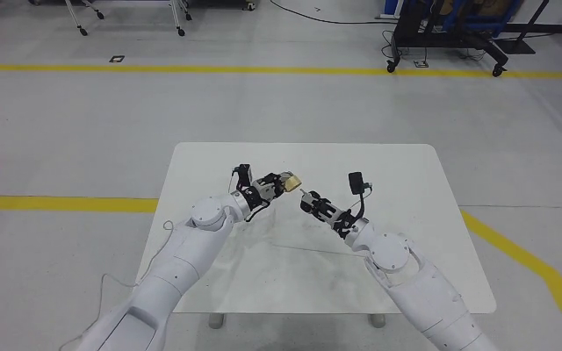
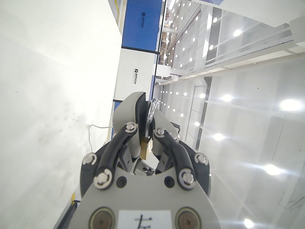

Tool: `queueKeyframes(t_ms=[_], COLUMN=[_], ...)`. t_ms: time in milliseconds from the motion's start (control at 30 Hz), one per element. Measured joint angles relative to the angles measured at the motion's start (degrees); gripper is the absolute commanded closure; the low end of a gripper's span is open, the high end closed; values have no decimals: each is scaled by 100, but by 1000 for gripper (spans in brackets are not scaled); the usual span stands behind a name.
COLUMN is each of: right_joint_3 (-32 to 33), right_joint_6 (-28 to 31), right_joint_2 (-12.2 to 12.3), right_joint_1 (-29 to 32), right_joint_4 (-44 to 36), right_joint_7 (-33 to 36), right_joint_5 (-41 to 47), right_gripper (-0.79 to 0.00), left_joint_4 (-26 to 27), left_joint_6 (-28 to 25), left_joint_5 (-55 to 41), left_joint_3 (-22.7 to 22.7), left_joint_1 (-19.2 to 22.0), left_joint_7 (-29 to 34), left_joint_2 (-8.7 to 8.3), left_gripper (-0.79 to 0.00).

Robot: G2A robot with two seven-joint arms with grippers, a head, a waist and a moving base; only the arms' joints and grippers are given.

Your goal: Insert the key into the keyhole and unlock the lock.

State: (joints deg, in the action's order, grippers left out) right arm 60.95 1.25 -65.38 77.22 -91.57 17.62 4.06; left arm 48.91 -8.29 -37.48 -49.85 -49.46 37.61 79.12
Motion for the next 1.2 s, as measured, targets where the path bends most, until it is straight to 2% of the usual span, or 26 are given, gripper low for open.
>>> queueKeyframes(t_ms=[367,733,967,1100,1200], right_joint_3=[-56,-47,376,441,430], right_joint_6=[-65,-3,236,348,321], right_joint_2=[-78,-124,27,91,93], right_joint_1=[-72,-124,221,388,406], right_joint_4=[112,215,-125,-376,-428], right_joint_7=[-82,42,673,1051,1165], right_joint_5=[-4,-43,-567,-989,-992], right_gripper=[0,0,0,0,0], left_joint_4=[193,166,179,199,224], left_joint_6=[249,267,318,395,408], left_joint_5=[205,179,217,376,477], left_joint_3=[-111,-241,-337,-309,-293], left_joint_1=[-105,-124,-155,-145,-151], left_joint_7=[126,190,222,181,159], left_joint_2=[-10,17,16,26,35], left_gripper=[0,0,0,0,0])
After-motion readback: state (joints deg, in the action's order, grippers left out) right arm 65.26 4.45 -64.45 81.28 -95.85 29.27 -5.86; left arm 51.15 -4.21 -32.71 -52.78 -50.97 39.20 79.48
